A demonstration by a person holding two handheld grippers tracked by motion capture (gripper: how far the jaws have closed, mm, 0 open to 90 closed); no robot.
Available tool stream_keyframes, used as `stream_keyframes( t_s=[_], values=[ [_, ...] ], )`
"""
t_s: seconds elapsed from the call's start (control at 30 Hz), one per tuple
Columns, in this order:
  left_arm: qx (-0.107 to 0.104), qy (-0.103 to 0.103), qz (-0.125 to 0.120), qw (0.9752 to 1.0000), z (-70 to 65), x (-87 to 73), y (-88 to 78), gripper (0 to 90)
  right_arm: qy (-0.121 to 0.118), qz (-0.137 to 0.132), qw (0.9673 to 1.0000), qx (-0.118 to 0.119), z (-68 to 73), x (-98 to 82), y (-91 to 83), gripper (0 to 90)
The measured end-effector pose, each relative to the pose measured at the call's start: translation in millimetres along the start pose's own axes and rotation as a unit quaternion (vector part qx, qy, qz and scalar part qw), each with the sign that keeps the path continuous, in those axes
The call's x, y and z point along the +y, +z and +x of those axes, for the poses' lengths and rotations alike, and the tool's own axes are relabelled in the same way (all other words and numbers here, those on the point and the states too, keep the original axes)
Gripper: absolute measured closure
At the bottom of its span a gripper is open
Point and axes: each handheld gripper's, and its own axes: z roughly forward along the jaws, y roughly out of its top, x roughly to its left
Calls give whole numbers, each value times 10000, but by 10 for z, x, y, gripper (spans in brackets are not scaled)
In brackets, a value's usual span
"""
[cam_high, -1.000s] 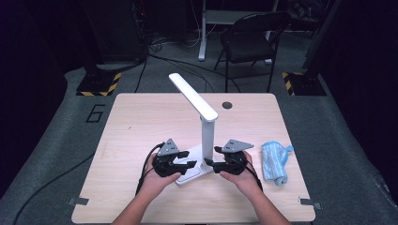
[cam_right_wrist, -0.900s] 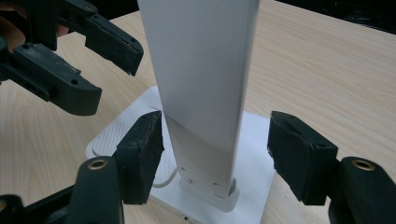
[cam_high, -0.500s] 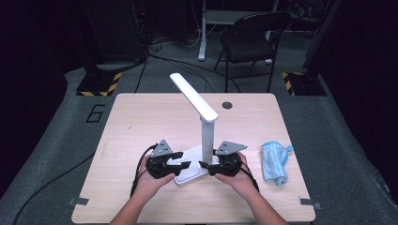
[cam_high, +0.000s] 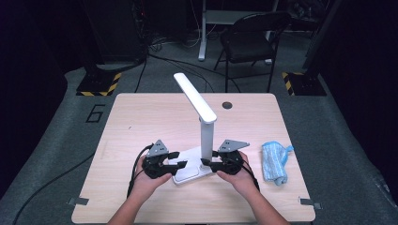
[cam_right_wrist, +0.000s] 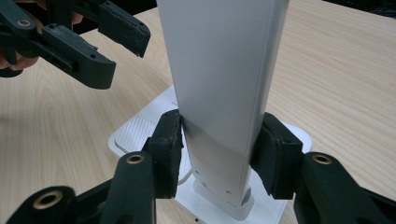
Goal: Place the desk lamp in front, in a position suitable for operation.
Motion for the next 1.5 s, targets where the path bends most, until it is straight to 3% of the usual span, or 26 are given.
stream_keyframes(
  t_s=[0.1,0.13,0.2,0.3,0.5,0.7,0.77,0.8,0.83,0.93,1.03,1.17,1.5],
  values=[
    [24,30,-6,10000,10,-3,-10,484,-107,-17,9999,-60,6,4,7,556],
    [-29,-49,26,10000,5,-2,-20,485,-110,-13,9999,-92,11,5,8,557],
    [-4,36,26,10000,17,3,-30,485,-94,-25,9998,-196,16,6,12,556],
    [33,-76,-41,10000,-3,-2,-32,485,-28,-45,9993,-376,-4,5,4,556],
    [48,24,-78,10000,12,8,-61,483,20,-42,9984,-565,-20,1,-19,559],
    [32,-24,-128,9999,-5,4,-86,480,69,-35,9977,-669,28,-11,-38,565],
    [16,28,-107,9999,-3,4,-101,479,-37,-2,9981,-610,51,-21,-52,576],
    [6,-70,-147,9999,-20,-3,-101,479,-28,-26,9983,-574,72,-30,-55,581],
    [31,41,-146,9999,-5,0,-108,478,-68,-9,9985,-547,94,-36,-66,579],
    [26,36,-131,9999,-8,-3,-128,474,-156,-4,9985,-524,152,-53,-75,575],
    [6,-57,-158,9999,-36,-9,-134,471,-157,-32,9987,-491,200,-71,-89,607],
    [-41,-31,-111,9999,-45,-8,-155,470,-150,-34,9992,-379,254,-92,-103,695],
    [-85,60,-224,9997,-76,10,-212,466,-254,-47,9995,-161,403,-92,-64,756]
  ],
)
